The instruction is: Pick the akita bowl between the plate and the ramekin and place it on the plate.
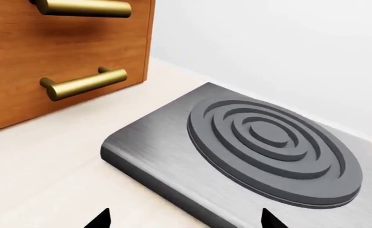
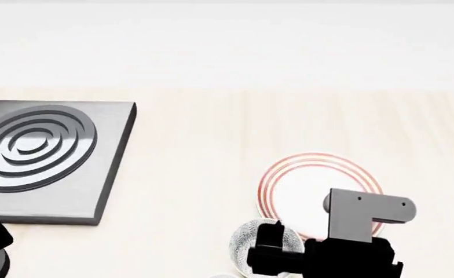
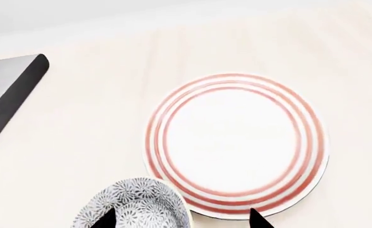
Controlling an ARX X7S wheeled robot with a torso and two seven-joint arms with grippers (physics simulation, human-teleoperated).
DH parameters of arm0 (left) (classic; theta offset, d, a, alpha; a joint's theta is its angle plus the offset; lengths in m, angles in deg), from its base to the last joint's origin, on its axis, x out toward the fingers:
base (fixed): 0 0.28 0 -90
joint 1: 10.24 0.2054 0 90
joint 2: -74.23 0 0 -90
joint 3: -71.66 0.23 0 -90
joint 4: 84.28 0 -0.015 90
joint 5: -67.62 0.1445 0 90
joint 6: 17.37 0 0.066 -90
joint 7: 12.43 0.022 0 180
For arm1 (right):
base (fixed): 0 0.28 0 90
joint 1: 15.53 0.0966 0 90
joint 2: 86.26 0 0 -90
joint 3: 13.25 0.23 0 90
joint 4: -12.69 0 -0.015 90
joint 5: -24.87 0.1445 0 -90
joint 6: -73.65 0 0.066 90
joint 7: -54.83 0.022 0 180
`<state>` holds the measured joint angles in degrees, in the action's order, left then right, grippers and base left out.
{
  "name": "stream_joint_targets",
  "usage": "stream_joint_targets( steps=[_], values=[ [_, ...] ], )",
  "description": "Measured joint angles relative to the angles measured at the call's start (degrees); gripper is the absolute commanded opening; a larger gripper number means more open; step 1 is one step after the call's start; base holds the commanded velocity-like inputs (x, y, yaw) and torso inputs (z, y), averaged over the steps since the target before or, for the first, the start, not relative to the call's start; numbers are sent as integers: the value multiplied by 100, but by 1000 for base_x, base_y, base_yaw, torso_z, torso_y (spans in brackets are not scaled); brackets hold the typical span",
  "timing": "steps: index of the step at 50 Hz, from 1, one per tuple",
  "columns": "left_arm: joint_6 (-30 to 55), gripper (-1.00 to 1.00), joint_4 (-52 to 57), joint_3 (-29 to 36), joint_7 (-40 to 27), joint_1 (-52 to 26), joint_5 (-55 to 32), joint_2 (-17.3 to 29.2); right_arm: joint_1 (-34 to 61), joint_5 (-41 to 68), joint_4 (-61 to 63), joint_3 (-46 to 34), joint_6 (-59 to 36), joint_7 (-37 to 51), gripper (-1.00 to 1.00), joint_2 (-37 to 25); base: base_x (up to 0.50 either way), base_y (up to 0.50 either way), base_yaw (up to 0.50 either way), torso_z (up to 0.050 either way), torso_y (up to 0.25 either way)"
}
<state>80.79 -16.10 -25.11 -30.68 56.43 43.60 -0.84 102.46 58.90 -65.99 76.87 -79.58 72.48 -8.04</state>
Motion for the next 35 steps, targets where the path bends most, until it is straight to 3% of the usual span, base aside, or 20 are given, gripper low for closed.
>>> stream_joint_targets(
  steps=[35],
  values=[
    [-28, 100, -21, 51, -21, -4, -33, 22, 192, 151, -842, -72, -36, -152, 100, -16, 0, 0, 0, 0, 0]
  ],
)
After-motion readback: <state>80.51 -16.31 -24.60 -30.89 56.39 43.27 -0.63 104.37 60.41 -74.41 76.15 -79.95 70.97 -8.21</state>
